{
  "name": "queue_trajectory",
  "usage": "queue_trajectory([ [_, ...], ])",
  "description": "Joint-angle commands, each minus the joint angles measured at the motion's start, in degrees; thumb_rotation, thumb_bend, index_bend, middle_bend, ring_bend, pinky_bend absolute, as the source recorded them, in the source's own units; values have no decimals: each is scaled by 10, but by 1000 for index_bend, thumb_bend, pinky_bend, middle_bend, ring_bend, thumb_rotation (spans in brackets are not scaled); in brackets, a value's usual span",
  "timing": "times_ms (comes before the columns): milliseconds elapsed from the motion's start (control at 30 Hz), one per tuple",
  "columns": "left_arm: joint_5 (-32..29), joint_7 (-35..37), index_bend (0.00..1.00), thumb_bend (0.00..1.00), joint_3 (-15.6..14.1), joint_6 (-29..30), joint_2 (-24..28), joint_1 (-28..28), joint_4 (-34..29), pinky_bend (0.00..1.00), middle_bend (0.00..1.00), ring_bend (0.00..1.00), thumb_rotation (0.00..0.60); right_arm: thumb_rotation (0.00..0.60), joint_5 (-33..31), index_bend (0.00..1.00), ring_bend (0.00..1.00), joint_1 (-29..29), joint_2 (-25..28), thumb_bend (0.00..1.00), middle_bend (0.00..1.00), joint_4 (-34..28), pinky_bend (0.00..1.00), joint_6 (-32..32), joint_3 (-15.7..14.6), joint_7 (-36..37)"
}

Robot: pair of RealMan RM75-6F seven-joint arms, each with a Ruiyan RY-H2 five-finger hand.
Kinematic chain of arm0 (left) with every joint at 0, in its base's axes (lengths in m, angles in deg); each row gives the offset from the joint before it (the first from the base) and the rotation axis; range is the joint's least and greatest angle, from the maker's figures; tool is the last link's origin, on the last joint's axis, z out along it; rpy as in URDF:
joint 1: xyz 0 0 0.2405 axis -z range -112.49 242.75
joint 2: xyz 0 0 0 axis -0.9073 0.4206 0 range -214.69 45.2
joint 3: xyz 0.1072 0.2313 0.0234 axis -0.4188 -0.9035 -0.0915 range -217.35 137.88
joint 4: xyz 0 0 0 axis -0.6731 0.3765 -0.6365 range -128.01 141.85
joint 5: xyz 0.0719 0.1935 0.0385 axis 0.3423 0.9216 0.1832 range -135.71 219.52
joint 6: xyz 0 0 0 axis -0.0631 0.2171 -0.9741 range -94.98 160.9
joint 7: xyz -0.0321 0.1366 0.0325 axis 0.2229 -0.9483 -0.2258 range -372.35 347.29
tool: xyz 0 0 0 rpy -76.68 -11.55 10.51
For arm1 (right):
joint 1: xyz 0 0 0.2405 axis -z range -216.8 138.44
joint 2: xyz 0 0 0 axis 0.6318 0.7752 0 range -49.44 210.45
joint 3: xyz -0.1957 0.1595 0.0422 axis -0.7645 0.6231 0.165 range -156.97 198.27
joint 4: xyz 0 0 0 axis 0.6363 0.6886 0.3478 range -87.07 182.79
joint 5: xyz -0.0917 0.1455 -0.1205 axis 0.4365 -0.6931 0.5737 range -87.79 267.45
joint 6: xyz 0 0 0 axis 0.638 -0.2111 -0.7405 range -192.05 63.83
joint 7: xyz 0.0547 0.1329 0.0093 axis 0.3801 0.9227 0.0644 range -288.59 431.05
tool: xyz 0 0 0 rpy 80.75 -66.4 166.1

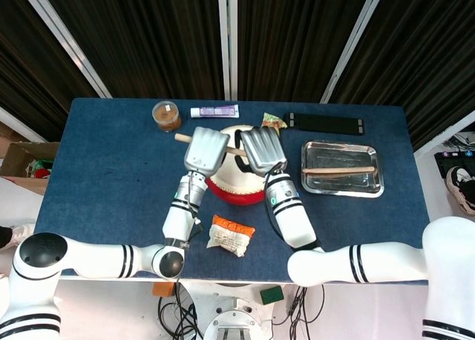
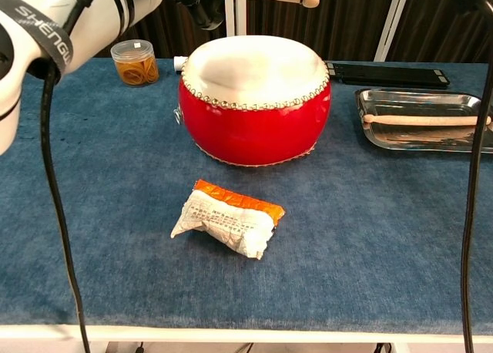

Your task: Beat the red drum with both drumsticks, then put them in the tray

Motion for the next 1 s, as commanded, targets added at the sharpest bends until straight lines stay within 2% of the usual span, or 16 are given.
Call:
queue_trajectory([
  [33, 3, -5, 479, 241, -2, 7, 1, 0, 2, 1000, 544, 615, 600, 600, 1, 679, 456, 2, 2, 608, 669, -1, 505, 1, -1, -2],
  [167, -10, -18, 354, 163, 0, 15, 3, -1, -2, 979, 441, 508, 600, 600, 6, 689, 460, 9, 6, 617, 670, -7, 506, 3, -6, -3],
  [333, -24, -25, 268, 135, 2, 19, 9, -3, -5, 837, 347, 411, 600, 600, 16, 706, 466, 18, 17, 628, 671, -15, 518, 3, -14, -8],
  [600, -36, -18, 233, 134, 5, 21, 18, -12, -4, 731, 324, 383, 600, 600, 40, 731, 473, 44, 41, 634, 675, -26, 523, -5, -31, 5],
  [833, -40, -11, 218, 134, 5, 23, 29, -20, -5, 724, 301, 360, 600, 600, 74, 743, 478, 71, 59, 645, 677, -28, 527, -18, -46, 33],
  [1000, -46, 1, 208, 134, 9, 26, 42, -31, -8, 720, 293, 350, 600, 600, 116, 748, 479, 100, 81, 646, 677, -35, 527, -26, -67, 56],
])
